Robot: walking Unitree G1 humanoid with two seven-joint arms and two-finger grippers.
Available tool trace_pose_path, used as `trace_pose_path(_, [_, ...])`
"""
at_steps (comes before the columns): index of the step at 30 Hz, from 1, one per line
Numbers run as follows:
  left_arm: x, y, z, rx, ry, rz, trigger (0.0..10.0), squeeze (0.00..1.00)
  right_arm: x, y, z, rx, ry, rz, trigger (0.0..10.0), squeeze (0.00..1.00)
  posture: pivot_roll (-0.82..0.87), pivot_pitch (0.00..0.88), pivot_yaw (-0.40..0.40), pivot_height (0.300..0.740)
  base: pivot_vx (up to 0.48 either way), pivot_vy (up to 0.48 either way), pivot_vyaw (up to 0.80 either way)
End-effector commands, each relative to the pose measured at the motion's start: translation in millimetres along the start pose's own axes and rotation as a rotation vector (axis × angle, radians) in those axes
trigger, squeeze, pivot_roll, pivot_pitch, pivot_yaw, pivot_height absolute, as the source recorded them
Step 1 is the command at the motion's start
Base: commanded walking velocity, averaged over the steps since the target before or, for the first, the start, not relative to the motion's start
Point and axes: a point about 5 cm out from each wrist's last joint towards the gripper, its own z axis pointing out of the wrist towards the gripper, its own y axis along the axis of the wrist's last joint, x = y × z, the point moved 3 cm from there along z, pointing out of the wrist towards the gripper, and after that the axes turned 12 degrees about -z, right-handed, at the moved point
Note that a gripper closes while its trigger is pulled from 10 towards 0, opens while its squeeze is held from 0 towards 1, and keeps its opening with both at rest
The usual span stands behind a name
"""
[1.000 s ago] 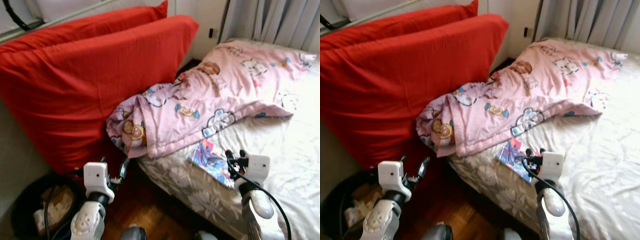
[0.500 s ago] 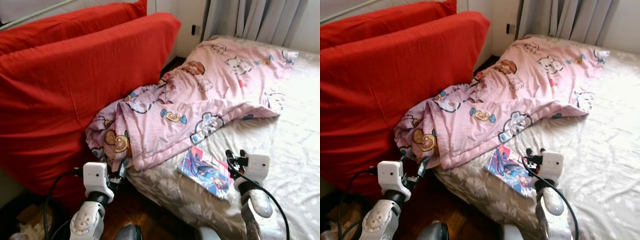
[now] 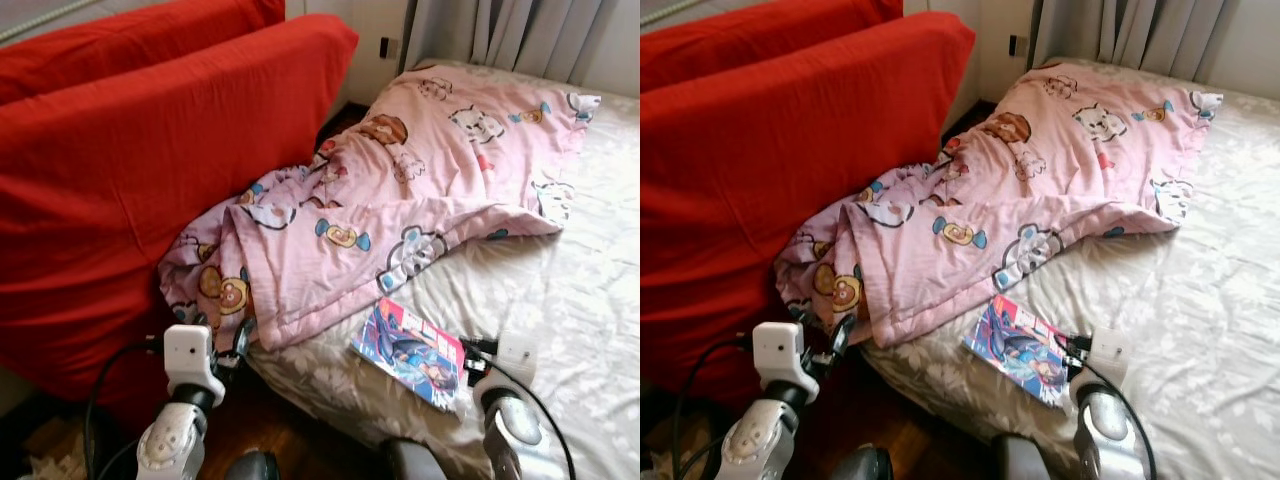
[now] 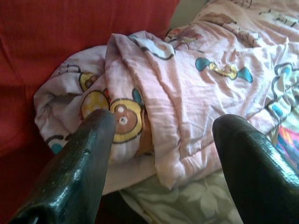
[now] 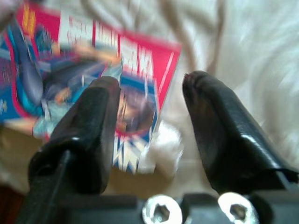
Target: Clean up the room
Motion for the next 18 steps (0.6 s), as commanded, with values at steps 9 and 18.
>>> trace_pose_path(9, [-0.2, -9, 4.1, 0.067, -0.039, 0.004, 10.0, 0.0, -7.8, -10, 11.5, 0.104, -0.042, 0.038, 10.0, 1.0, -0.03, 0.239, 0.067, 0.641, 0.0, 0.0, 0.0])
trace_pose_path(18, [1.9, -6, -4.7, 0.084, -0.05, 0.021, 10.0, 0.0, -8.6, -2, 17.2, 0.093, -0.038, 0.029, 10.0, 0.0, 0.0, 0.29, 0.087, 0.641, 0.0, 0.0, 0.0])
